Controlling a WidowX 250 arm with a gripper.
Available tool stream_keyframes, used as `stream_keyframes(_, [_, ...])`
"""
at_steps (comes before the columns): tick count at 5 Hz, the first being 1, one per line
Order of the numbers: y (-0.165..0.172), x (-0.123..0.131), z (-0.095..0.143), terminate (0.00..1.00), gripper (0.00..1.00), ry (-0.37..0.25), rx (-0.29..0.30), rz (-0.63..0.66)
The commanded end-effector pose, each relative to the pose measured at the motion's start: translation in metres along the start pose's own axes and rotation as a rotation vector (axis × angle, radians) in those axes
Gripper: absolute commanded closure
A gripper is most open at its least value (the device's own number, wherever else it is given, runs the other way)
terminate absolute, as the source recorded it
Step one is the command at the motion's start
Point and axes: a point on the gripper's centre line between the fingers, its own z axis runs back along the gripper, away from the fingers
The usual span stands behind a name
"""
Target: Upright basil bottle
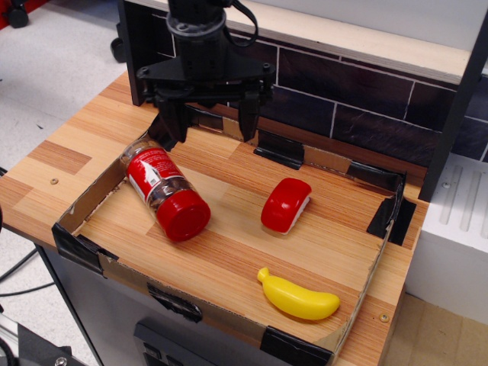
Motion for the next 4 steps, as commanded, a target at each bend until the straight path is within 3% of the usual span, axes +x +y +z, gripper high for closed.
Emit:
stream_keyframes(1, [0.003, -0.028, -0.005, 0.00, 0.00, 0.002, 0.127, 0.289])
stream_keyframes(2, [0.009, -0.045, -0.018, 0.00, 0.00, -0.017, 0.122, 0.365])
stream_keyframes(4, [0.012, -0.050, -0.031, 0.00, 0.00, -0.011, 0.053, 0.466])
